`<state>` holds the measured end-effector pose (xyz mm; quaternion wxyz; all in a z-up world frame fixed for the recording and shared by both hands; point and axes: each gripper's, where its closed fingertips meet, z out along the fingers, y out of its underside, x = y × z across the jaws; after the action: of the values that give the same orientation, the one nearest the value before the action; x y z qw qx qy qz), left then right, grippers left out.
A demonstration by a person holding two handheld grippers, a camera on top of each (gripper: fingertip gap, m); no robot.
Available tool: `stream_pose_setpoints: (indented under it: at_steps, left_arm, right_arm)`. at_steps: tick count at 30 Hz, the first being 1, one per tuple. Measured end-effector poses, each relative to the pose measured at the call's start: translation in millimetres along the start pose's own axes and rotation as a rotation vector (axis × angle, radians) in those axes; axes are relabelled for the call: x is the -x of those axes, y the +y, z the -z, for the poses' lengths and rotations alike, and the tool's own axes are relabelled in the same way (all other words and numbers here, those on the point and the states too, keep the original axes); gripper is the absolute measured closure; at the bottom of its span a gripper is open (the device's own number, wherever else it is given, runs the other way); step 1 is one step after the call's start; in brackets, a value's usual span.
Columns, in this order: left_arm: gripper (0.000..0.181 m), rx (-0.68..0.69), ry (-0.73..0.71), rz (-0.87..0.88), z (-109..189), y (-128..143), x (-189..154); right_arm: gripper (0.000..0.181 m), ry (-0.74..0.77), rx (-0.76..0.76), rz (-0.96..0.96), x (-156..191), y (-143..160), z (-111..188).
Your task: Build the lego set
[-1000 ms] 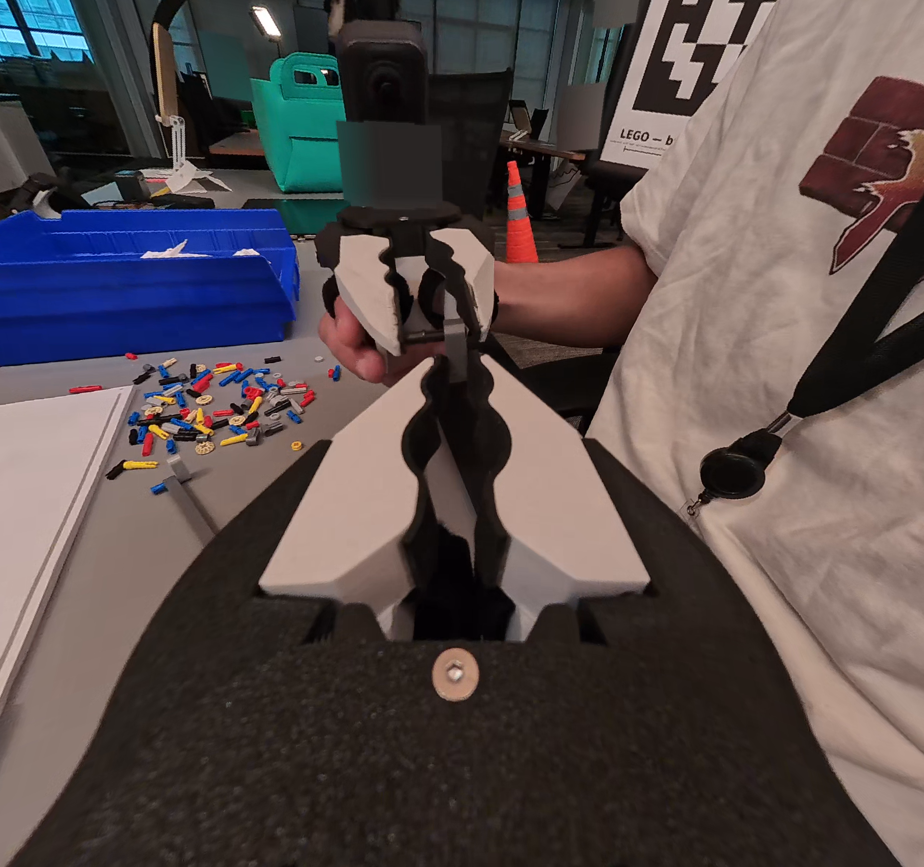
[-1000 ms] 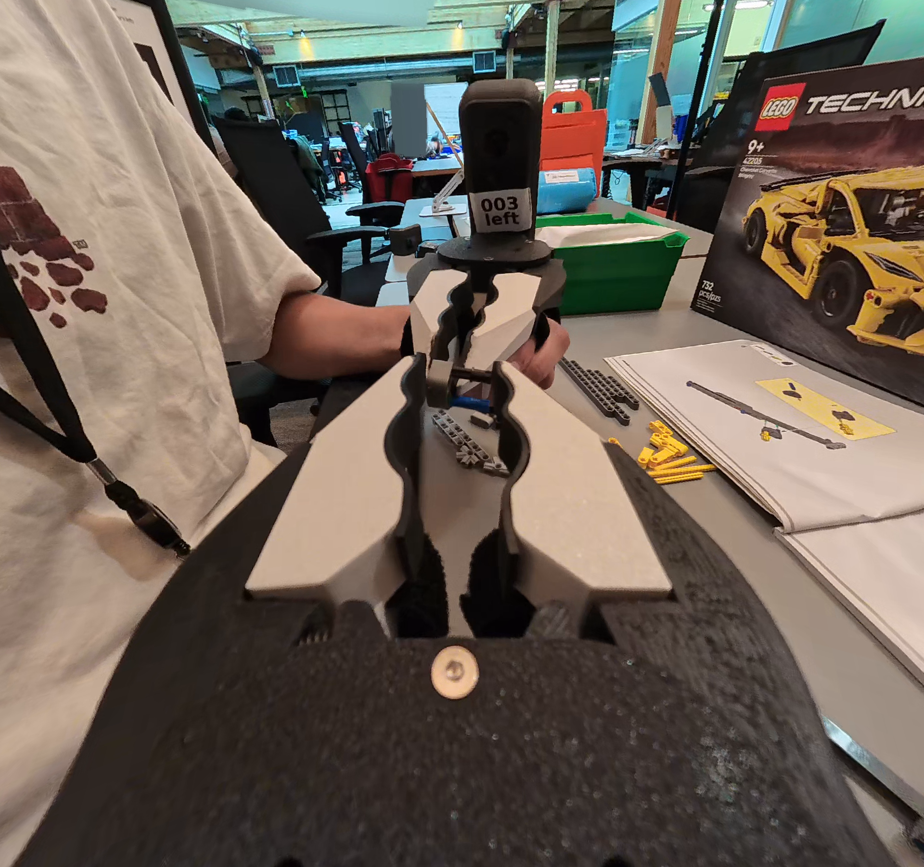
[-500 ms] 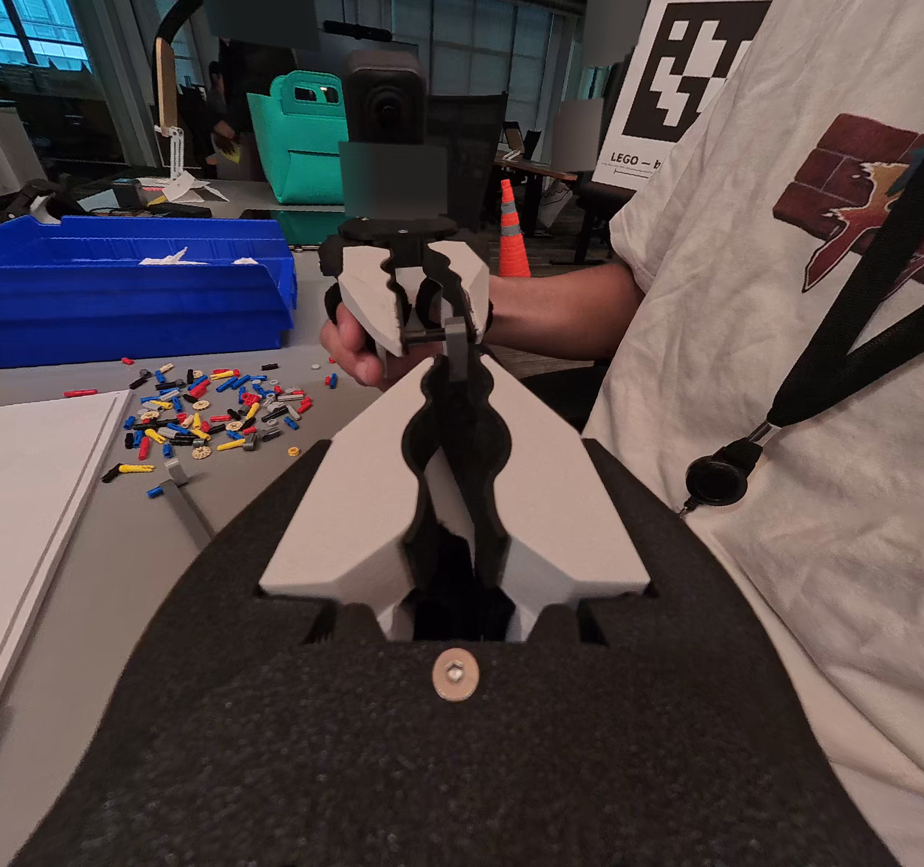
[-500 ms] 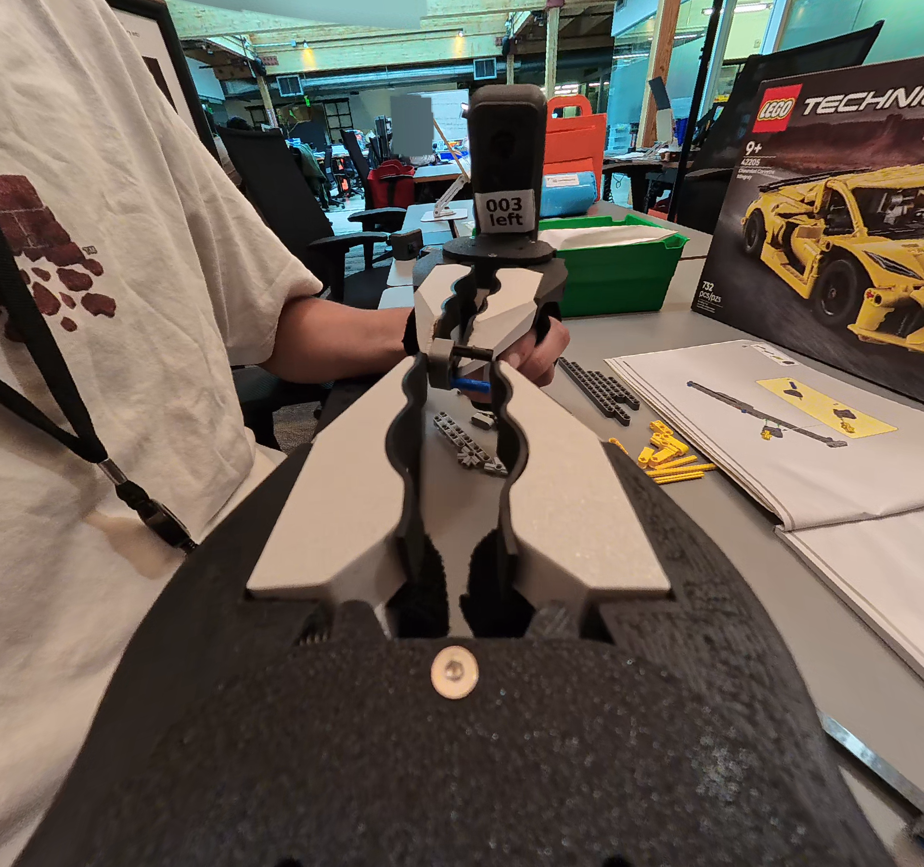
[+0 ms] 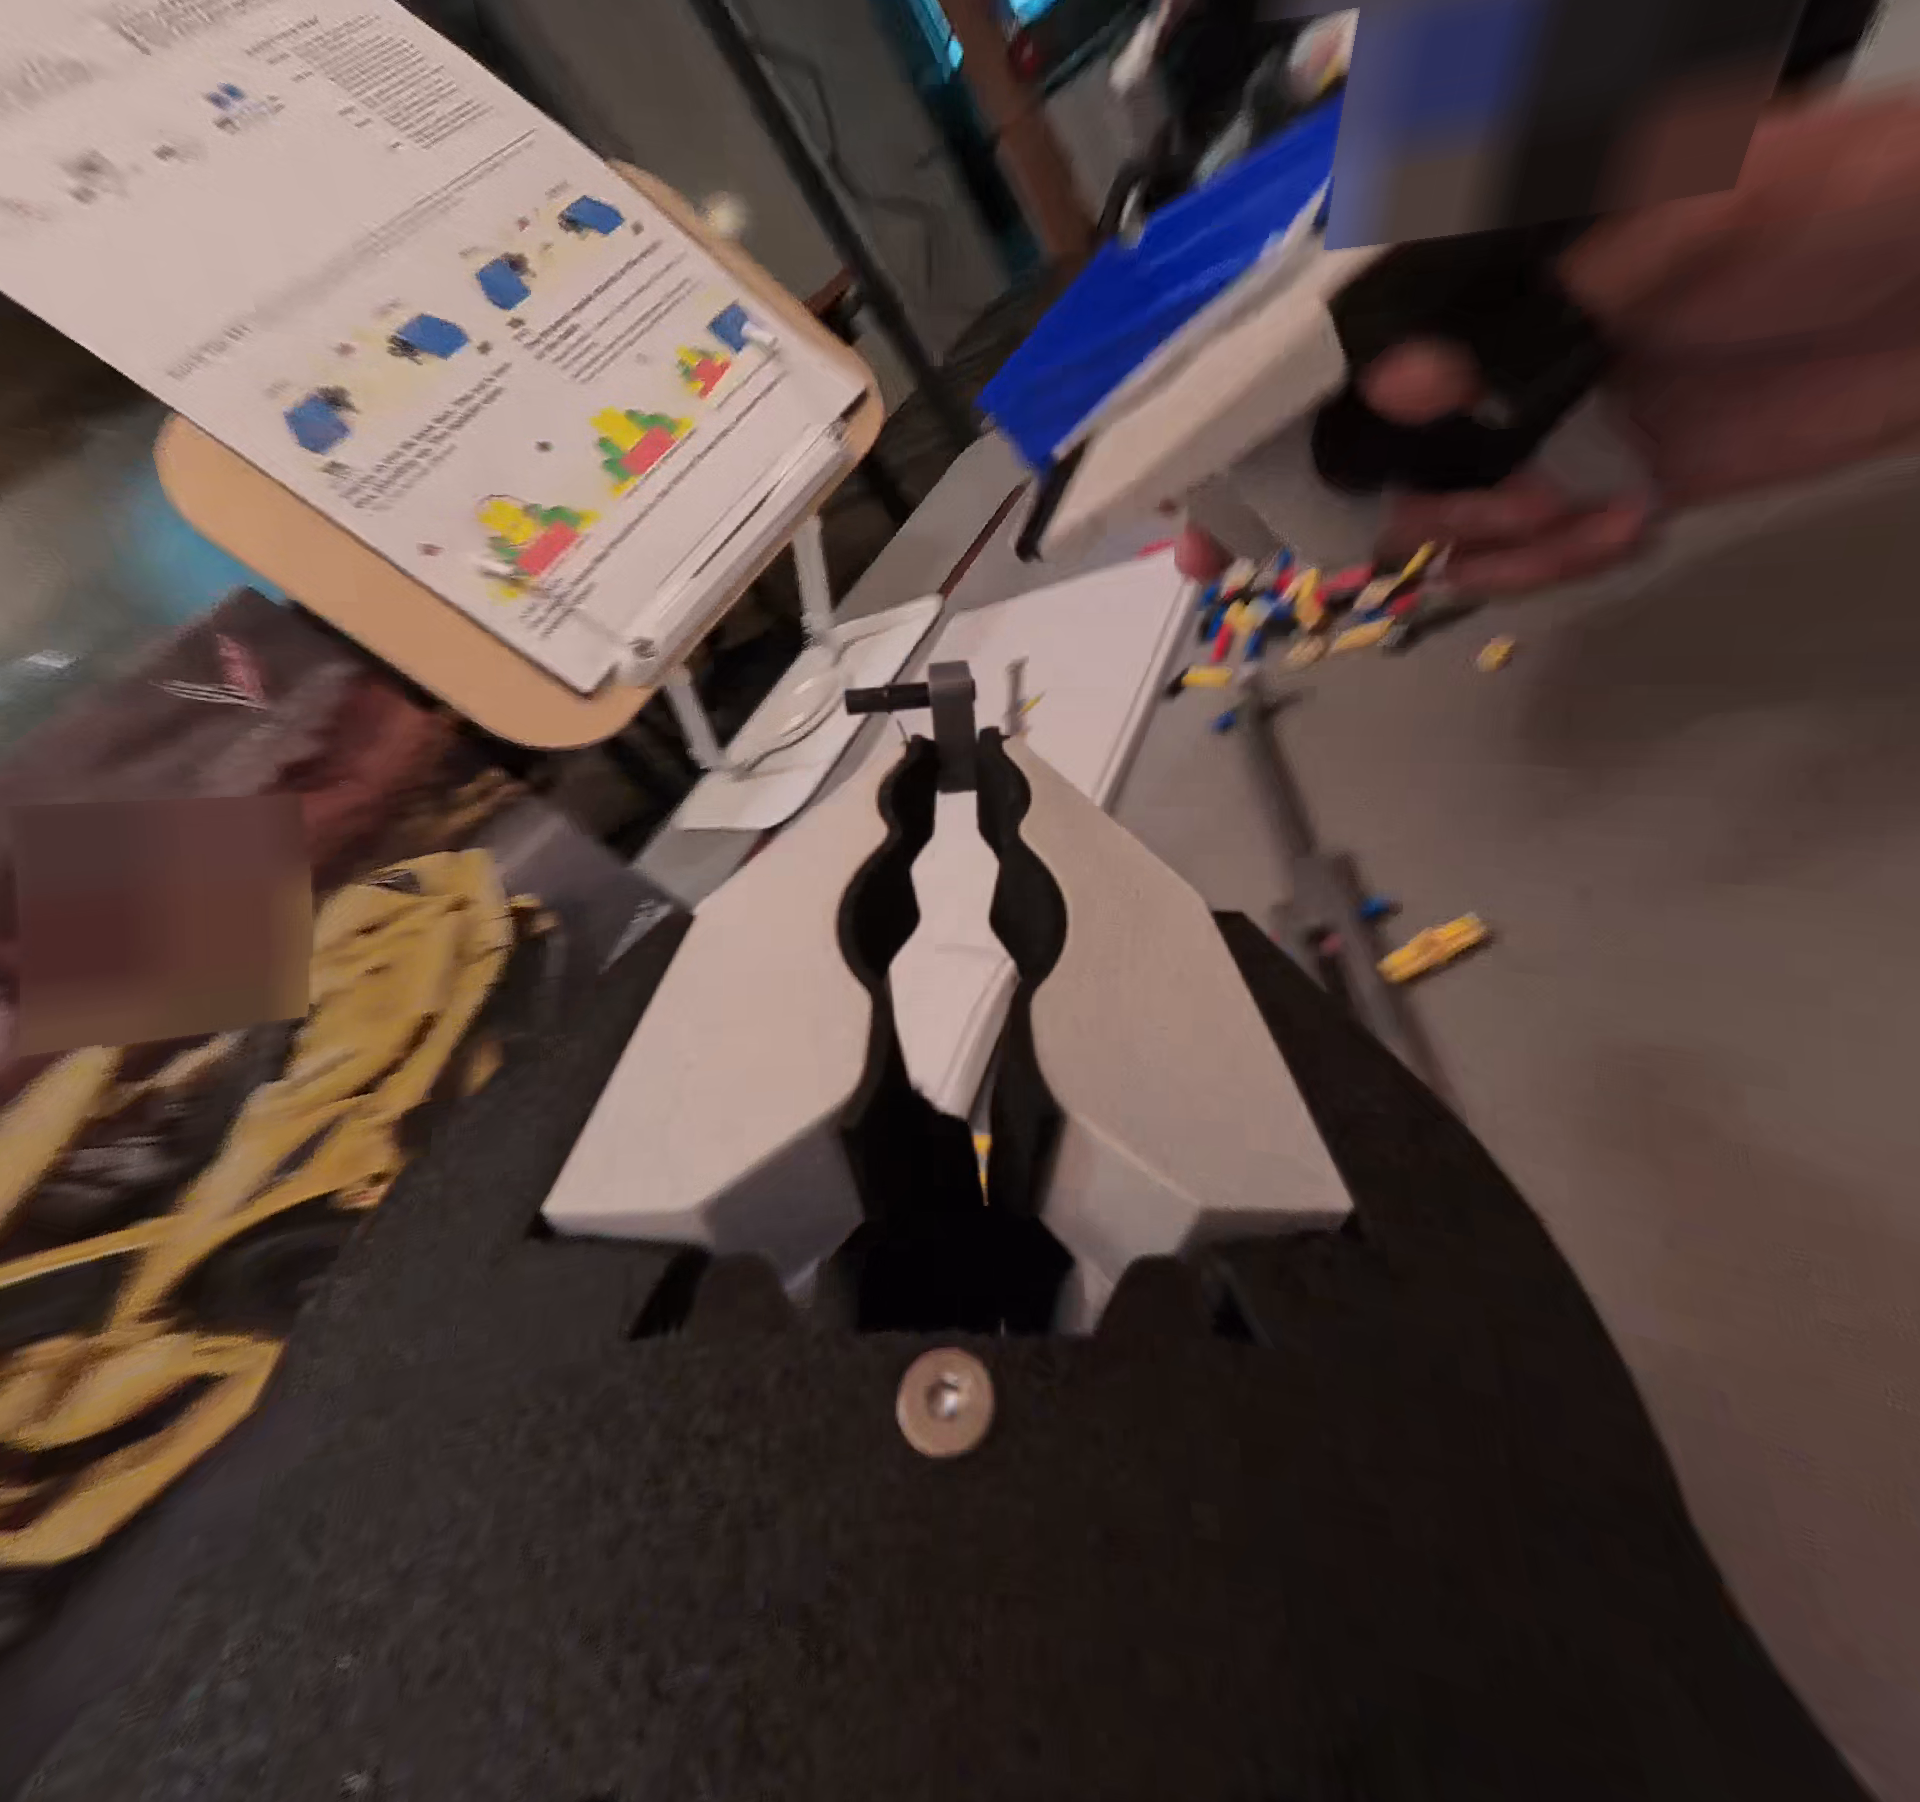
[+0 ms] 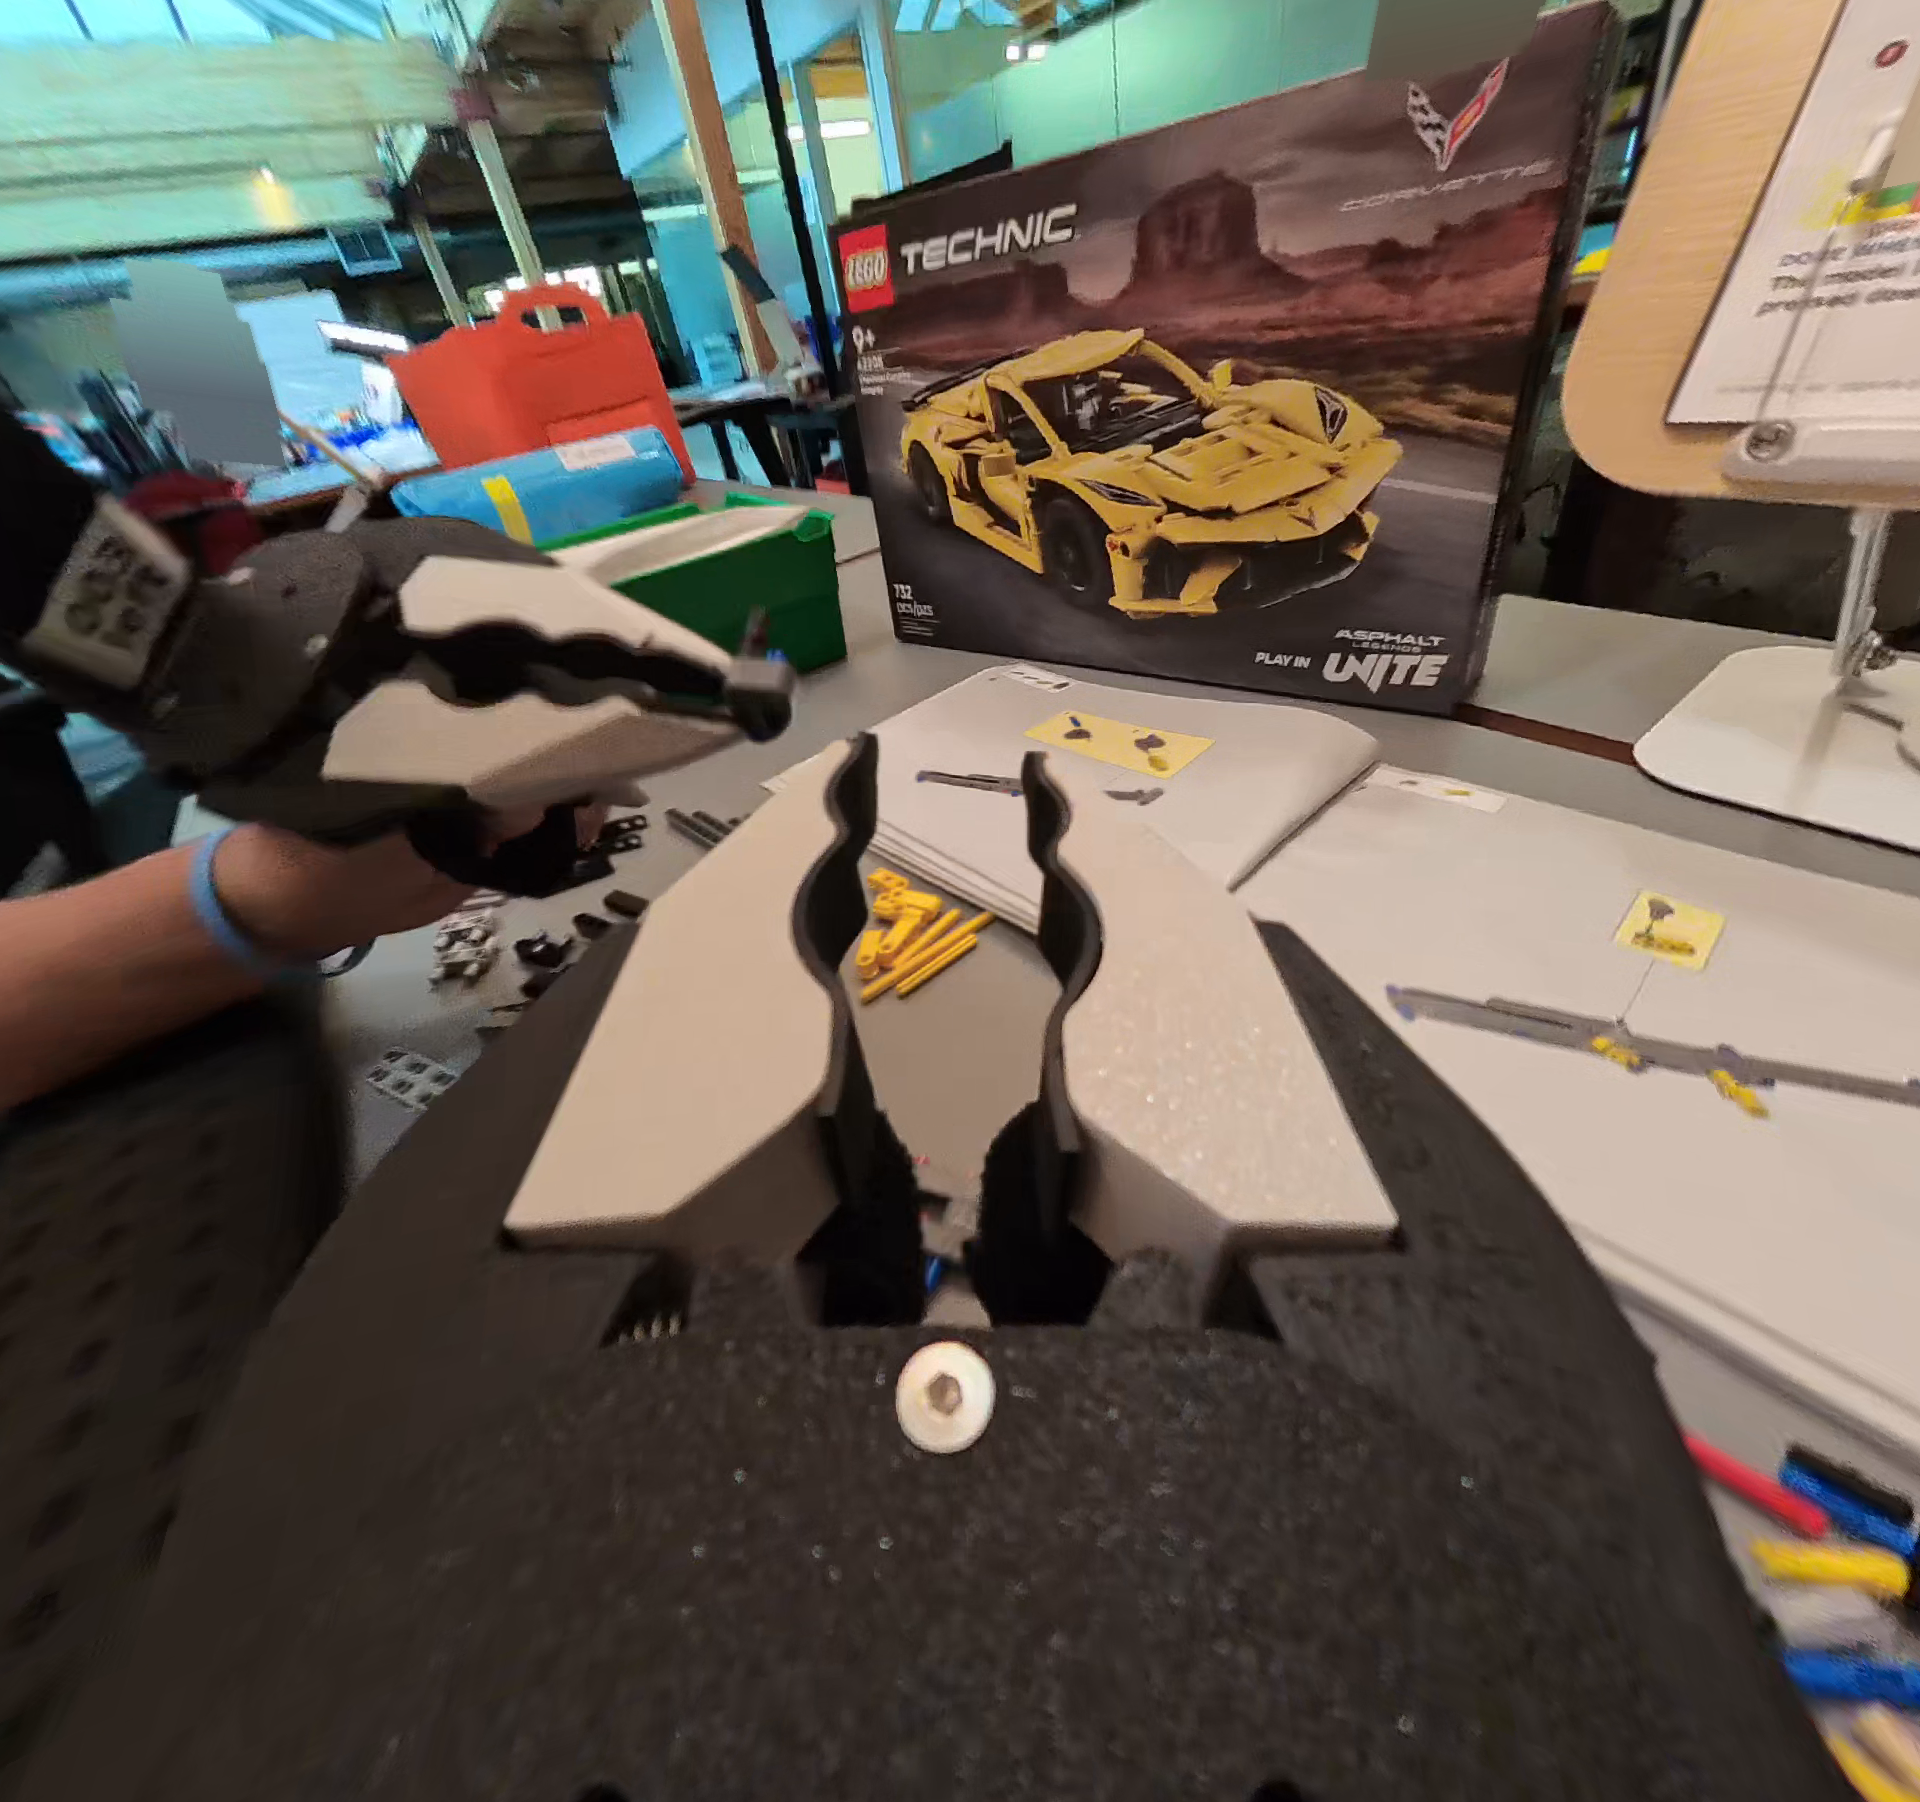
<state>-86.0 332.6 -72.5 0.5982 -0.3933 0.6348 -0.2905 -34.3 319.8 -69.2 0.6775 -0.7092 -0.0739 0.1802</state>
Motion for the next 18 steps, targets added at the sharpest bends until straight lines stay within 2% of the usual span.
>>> stream_pose_setpoints:
  at_steps: [3, 6, 8, 10, 14, 18]
  left_arm:
    - [0.175, 0.152, -0.139, -0.272, -5, 26, 12]
    - [0.175, 0.259, -0.228, -0.450, -7, 41, 20]
    - [0.175, 0.267, -0.248, -0.491, -6, 41, 22]
    - [0.176, 0.260, -0.260, -0.519, -5, 39, 23]
    - [0.176, 0.255, -0.250, -0.579, -7, 38, 17]
    - [0.175, 0.220, -0.252, -0.582, -8, 31, 14]
  right_arm:
    - [0.148, -0.131, 0.125, 0.001, 12, 2, -30]
    - [0.143, -0.272, 0.206, -0.027, 23, 12, -52]
    - [0.144, -0.293, 0.159, -0.042, 21, 12, -58]
    - [0.149, -0.306, 0.048, -0.102, 20, 6, -57]
    - [0.154, -0.320, -0.006, -0.119, 22, 1, -45]
    - [0.153, -0.352, 0.020, -0.190, 22, 4, -42]
